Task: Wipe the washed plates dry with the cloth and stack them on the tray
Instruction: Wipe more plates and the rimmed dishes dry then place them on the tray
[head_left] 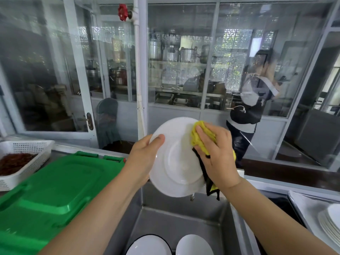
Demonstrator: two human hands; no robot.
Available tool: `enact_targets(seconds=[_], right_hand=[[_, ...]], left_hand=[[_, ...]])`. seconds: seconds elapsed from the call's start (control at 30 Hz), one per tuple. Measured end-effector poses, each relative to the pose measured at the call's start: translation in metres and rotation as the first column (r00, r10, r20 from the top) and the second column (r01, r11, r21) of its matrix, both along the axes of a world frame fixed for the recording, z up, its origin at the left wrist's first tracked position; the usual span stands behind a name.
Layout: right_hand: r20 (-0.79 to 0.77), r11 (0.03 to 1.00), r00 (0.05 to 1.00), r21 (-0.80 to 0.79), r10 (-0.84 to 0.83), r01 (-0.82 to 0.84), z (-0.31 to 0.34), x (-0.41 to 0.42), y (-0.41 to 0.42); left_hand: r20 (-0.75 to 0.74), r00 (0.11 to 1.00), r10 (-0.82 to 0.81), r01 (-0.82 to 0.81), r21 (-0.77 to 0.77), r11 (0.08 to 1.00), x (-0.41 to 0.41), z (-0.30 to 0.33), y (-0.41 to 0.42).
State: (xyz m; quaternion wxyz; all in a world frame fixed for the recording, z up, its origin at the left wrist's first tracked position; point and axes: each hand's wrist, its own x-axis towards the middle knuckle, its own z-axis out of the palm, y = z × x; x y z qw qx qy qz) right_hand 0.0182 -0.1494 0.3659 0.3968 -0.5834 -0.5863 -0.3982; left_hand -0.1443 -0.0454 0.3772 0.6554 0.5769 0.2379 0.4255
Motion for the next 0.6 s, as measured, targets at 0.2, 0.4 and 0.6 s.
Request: enact_targets(seconds=[0.2,0.4,0.6], right_hand=[[0.037,0.975,0.986,-0.154,0.165,-0.158,0.02,-0.016,0.013],[-0.434,0.945,0.853,-0.015,0.289,-0.327,0.01,0.0,0.012],[-0.812,0.913,0.441,0.26,0.383,-0.313,-0.026,-0.001,0.012]], left_hand=[[-0.089,0.989,-0.122,0.134,0.147,0.98,0.006,-0.002,-0.015],[-0.015,0.998,-0.058,0.06,0.15,0.987,0.002,0.003,-0.019],[0.122,0.992,0.026,-0.048,0.179,0.983,-0.002,0.011,-0.018]])
